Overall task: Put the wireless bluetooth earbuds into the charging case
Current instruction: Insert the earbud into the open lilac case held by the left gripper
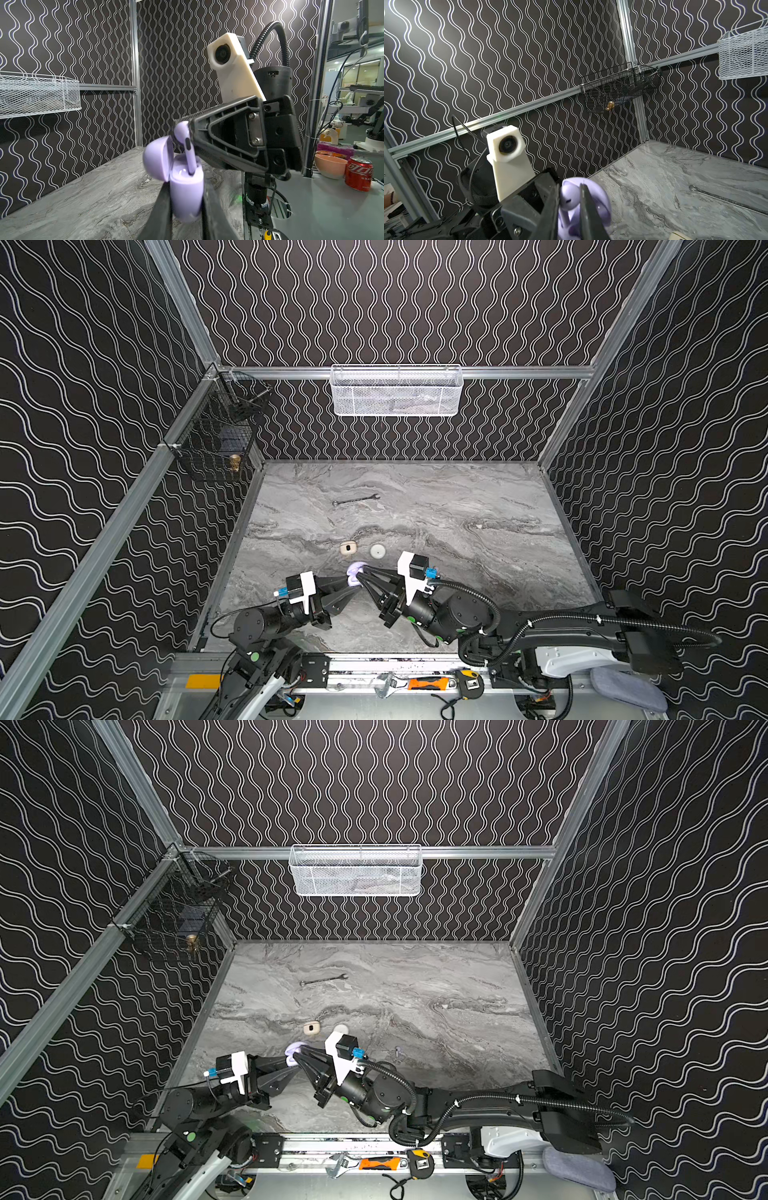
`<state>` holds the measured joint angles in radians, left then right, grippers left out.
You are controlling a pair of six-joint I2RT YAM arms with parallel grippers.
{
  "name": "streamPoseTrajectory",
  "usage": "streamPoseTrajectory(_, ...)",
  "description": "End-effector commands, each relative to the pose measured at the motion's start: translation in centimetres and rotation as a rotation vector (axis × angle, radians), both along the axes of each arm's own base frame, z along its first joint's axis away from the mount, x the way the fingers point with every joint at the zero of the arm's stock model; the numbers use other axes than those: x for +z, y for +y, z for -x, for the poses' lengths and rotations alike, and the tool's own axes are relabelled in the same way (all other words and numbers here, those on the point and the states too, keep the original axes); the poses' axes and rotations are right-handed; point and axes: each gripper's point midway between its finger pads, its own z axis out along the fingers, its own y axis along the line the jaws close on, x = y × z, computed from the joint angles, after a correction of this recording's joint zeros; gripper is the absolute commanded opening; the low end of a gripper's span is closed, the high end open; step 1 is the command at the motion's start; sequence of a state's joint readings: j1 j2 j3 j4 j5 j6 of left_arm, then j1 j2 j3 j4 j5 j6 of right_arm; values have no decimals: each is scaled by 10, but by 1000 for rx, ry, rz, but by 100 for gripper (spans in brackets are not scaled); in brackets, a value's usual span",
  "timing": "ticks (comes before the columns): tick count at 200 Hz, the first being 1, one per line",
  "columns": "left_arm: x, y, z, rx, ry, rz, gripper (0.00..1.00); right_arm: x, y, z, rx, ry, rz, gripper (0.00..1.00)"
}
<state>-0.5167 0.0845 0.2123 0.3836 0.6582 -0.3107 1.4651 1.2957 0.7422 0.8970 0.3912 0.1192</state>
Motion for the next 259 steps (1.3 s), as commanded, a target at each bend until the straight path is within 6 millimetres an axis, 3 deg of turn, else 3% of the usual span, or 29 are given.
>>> streamPoseTrajectory(1,14,4,5,7,-53,35,0,-1,-1,-1,-16,-1,2,11)
streamPoseTrajectory(47,15,7,6,24,-59,36,0,-4,6,6,-14,-10,19,12)
streamPoseTrajectory(90,15,8,8,27,-63,37,0,-6,15,12,-26,-24,35,21)
streamPoseTrajectory(224,14,10,7,50,-70,35,0,-21,5,2,-151,53,21,17)
streamPoseTrajectory(259,13,11,6,54,-70,33,0,-22,7,7,-130,71,13,28)
